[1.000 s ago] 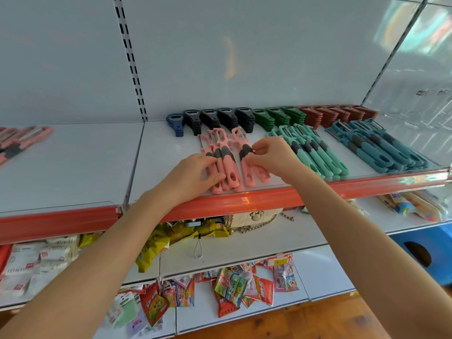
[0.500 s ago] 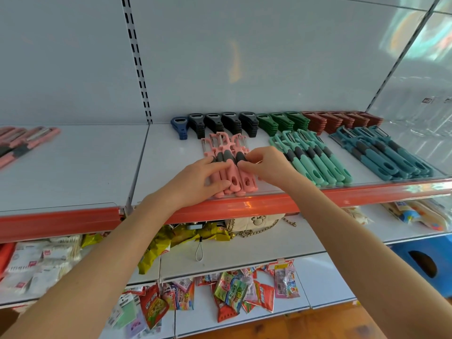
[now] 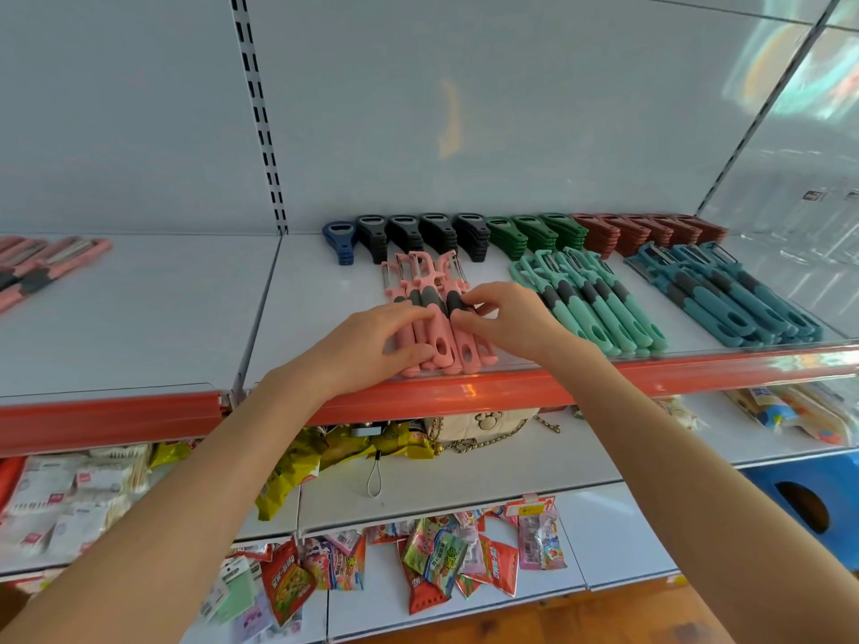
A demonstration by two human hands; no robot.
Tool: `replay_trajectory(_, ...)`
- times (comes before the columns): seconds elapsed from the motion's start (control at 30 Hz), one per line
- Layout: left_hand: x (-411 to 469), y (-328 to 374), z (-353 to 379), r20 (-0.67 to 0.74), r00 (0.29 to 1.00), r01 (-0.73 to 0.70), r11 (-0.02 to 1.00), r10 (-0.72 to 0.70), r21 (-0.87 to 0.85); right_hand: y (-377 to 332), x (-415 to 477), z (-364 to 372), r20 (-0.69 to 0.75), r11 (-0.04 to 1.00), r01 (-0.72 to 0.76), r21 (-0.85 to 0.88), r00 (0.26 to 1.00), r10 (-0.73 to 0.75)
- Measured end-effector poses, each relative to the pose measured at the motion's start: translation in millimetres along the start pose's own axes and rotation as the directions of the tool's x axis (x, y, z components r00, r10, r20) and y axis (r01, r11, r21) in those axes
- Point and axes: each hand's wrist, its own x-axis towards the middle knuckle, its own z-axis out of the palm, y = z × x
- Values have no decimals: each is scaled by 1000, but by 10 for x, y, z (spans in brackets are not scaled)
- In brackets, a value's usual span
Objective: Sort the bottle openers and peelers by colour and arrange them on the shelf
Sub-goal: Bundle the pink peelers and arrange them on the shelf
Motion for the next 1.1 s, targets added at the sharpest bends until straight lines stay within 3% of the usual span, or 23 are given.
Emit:
replay_trajectory(0.23, 16, -25, -21, -28, 999, -28, 993, 32, 111, -13, -13, 4, -37, 999, 45, -6, 998, -45)
replay_trajectory(0.77, -16, -18, 25, -152, 987, -46, 994, 62, 104, -29, -14, -45, -3, 999, 49, 11, 999, -49)
replay_trajectory(1.0, -218, -34, -232, -303, 950, 13, 956, 80, 294, -220, 203, -99, -24, 993, 103, -66, 994, -104)
replay_trajectory(1.1, -409, -137, -435, -333, 943, 112, 946, -5, 304, -437, 338, -7, -11, 989, 138, -57, 990, -139)
